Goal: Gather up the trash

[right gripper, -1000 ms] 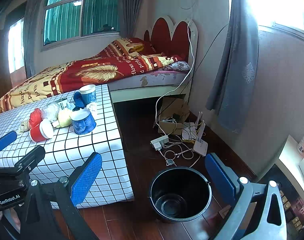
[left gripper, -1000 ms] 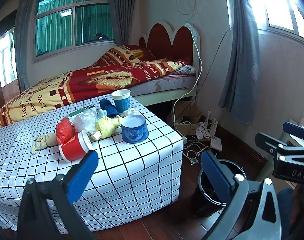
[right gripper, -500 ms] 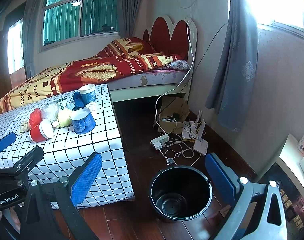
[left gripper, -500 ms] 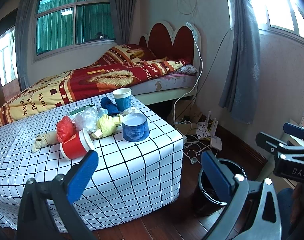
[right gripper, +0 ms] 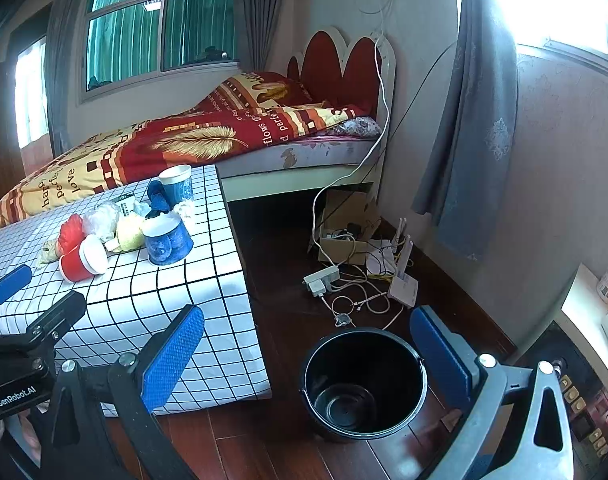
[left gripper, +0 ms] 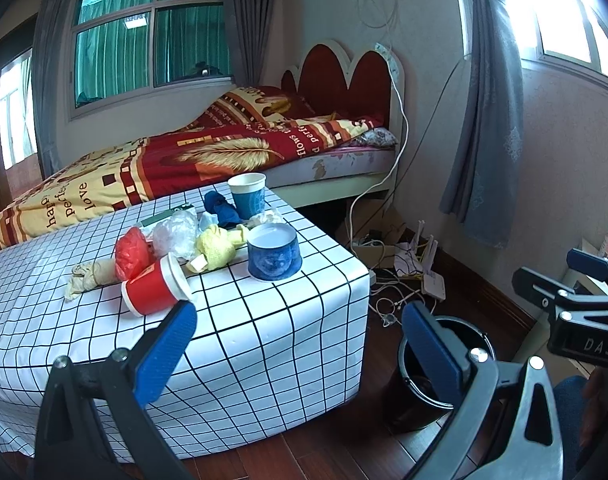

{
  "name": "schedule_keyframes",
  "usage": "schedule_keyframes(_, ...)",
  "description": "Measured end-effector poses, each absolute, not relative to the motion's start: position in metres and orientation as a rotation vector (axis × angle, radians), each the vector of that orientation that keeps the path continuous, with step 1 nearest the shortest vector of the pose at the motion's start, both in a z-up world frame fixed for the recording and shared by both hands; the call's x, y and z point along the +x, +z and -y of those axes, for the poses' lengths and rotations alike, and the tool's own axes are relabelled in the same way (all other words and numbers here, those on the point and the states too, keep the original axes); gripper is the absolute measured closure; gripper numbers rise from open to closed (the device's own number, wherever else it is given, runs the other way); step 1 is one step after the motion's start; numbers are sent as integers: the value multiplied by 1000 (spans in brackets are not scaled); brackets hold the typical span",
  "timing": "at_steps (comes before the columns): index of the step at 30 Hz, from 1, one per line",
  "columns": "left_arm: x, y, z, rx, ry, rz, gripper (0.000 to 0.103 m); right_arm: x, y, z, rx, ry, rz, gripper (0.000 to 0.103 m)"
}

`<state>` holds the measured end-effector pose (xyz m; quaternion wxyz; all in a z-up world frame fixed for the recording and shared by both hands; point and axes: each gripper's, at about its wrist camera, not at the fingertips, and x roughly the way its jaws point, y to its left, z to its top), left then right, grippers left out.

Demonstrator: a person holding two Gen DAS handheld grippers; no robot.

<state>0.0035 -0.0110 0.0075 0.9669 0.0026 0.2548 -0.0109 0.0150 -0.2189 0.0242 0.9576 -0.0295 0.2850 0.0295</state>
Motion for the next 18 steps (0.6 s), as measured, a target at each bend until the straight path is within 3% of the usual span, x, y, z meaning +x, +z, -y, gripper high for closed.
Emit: schedule_keyframes(18,20,-4,-23,-24,94,-543,0,33,10,200,-69,119,-613,0)
